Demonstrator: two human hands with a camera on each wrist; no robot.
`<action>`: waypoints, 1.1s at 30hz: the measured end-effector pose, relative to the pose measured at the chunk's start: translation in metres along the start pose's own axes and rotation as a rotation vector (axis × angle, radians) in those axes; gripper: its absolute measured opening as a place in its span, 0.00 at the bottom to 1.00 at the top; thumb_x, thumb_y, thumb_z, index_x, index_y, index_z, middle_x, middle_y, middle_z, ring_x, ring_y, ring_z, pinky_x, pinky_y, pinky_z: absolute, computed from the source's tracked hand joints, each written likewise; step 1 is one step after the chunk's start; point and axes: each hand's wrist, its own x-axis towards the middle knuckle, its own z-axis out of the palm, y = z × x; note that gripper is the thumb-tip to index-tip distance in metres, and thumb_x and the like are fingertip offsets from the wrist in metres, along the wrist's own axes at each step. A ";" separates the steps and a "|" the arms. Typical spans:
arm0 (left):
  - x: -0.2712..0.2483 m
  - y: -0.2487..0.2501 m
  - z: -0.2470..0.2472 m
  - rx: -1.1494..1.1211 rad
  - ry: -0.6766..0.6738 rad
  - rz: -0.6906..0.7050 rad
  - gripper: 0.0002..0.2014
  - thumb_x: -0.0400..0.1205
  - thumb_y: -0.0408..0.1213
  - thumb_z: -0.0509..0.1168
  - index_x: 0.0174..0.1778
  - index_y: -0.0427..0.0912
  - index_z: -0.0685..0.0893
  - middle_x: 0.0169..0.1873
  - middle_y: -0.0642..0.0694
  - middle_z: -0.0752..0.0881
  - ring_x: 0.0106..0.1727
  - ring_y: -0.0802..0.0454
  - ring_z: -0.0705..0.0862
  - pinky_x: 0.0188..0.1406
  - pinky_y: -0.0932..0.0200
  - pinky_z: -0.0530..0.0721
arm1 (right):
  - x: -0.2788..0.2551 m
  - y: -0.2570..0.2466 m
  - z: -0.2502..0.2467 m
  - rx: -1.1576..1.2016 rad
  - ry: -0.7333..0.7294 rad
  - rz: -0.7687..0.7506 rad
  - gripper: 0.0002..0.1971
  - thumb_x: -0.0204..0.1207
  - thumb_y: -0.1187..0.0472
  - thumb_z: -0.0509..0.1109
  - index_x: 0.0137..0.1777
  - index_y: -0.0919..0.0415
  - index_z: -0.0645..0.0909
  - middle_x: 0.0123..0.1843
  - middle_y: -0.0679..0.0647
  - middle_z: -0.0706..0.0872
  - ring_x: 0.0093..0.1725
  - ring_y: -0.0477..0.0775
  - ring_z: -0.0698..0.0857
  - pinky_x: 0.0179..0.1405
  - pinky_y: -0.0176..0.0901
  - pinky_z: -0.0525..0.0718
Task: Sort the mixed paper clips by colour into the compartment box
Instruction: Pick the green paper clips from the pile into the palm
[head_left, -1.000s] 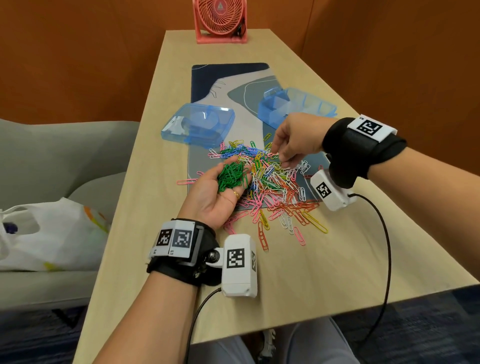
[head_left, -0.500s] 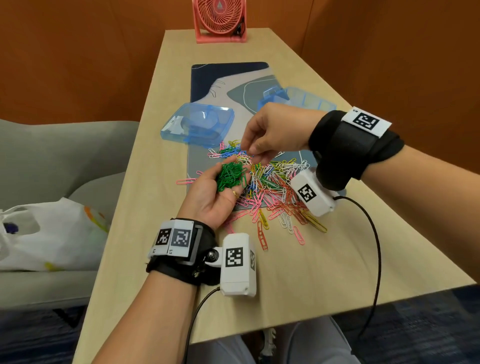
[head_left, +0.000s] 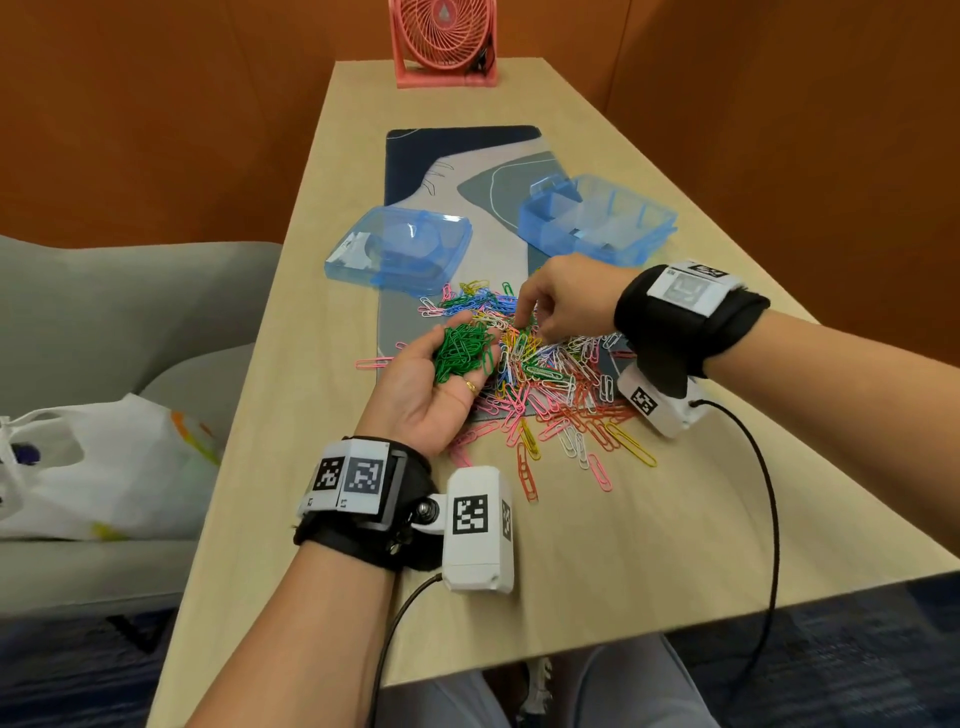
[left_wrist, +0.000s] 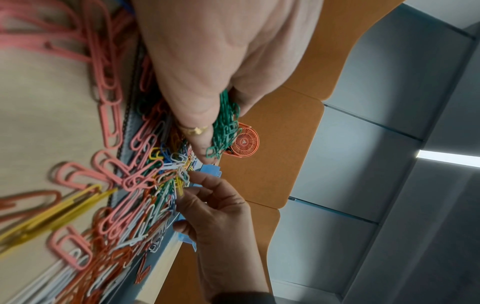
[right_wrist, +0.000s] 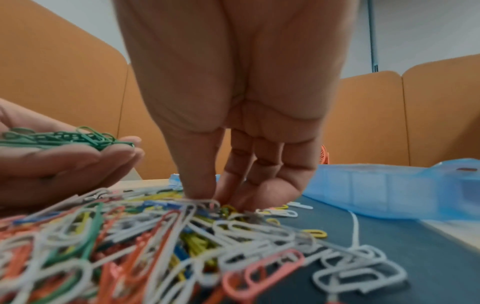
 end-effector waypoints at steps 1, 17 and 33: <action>0.000 0.000 0.000 0.004 -0.001 -0.002 0.14 0.88 0.32 0.50 0.47 0.31 0.80 0.47 0.32 0.82 0.46 0.40 0.83 0.45 0.51 0.84 | -0.001 0.000 -0.001 -0.021 -0.012 0.003 0.12 0.69 0.68 0.75 0.50 0.53 0.87 0.32 0.42 0.79 0.37 0.48 0.80 0.34 0.33 0.75; 0.000 0.000 0.000 0.003 -0.004 0.008 0.14 0.88 0.31 0.50 0.46 0.31 0.80 0.45 0.32 0.82 0.44 0.40 0.83 0.37 0.55 0.88 | -0.005 0.001 -0.006 0.011 0.006 -0.003 0.01 0.74 0.65 0.72 0.45 0.60 0.84 0.36 0.48 0.85 0.34 0.44 0.80 0.32 0.30 0.73; -0.001 0.000 -0.001 0.026 0.016 0.021 0.14 0.88 0.32 0.50 0.47 0.31 0.80 0.45 0.33 0.82 0.44 0.42 0.83 0.43 0.53 0.86 | -0.001 -0.014 0.000 -0.099 -0.069 -0.042 0.06 0.71 0.62 0.77 0.46 0.56 0.85 0.37 0.46 0.81 0.40 0.48 0.79 0.33 0.36 0.73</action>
